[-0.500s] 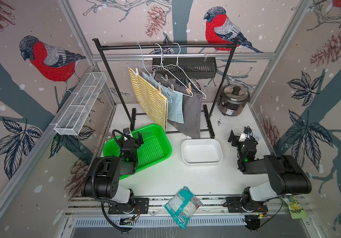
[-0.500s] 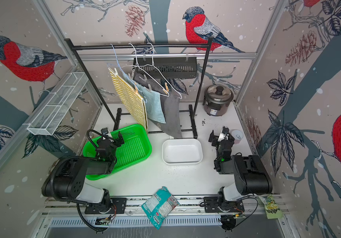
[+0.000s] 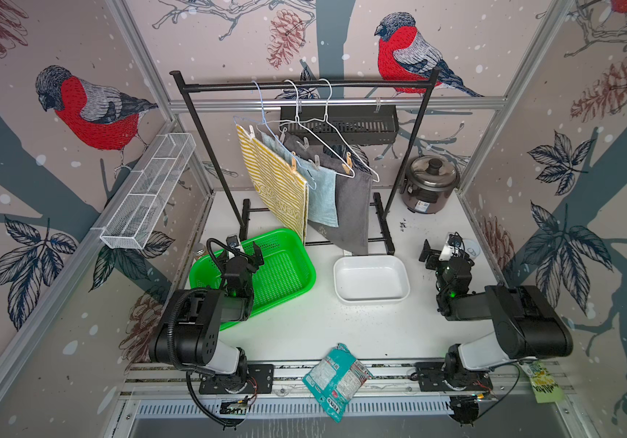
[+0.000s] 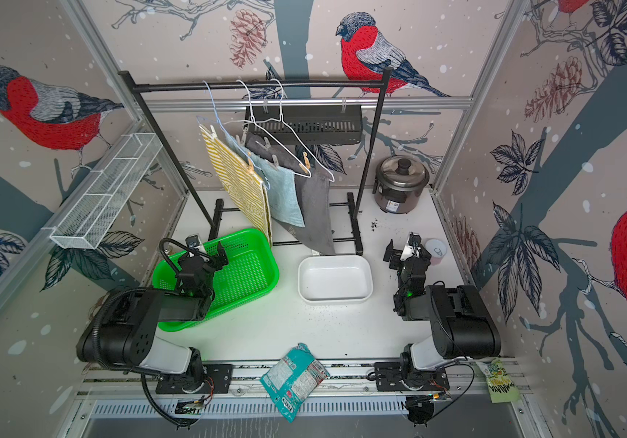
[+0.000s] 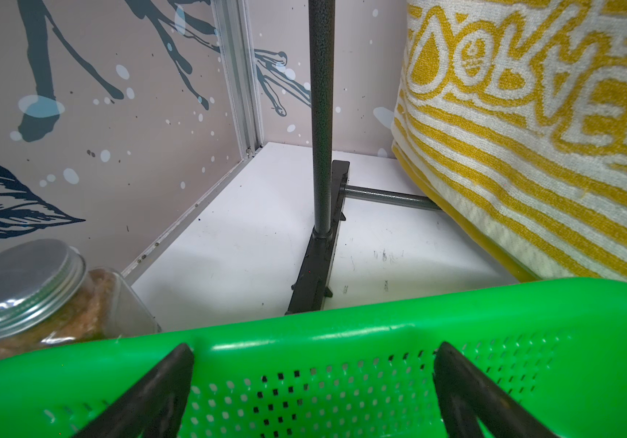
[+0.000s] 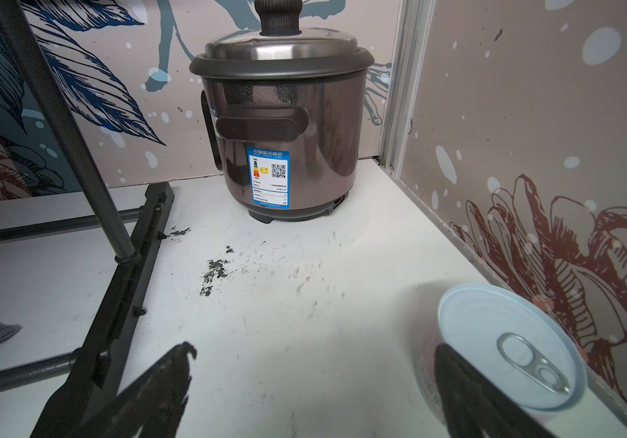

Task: Remove the clothespins securing towels to the hanger
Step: Adjust the basket at the center of the board.

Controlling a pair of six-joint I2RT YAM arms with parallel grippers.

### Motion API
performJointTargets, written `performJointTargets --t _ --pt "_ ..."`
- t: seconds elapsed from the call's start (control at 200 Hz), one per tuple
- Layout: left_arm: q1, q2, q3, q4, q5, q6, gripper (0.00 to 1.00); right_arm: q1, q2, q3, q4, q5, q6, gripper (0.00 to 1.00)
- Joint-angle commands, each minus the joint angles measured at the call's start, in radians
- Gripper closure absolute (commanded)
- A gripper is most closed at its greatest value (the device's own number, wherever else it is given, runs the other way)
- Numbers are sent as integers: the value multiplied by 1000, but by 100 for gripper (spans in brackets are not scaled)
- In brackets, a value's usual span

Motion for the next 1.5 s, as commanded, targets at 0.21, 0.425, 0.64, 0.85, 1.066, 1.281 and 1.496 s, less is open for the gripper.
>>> performJointTargets --t 0.21,0.425,0.64,0.85,1.066,1.281,1.496 --pt "1 1 5 24 -13 -18 2 0 -2 4 -5 5 4 0" --pt "1 -7 -3 37 4 -6 4 -5 -4 1 -1 -6 5 0" --pt "-44 -261 10 -149 20 66 9 -4 -134 15 -131 45 27 0" --pt "-59 -428 102 -463 -68 -73 9 1 -345 24 -353 100 125 0" --pt "-58 -511 269 -917 100 -364 7 23 -582 77 -679 50 326 0" --pt "-82 -581 237 -1021 412 -505 2 32 -736 136 -856 -102 418 0" --pt "-153 -452 280 -1024 655 -584 3 64 -705 238 -938 -182 429 0"
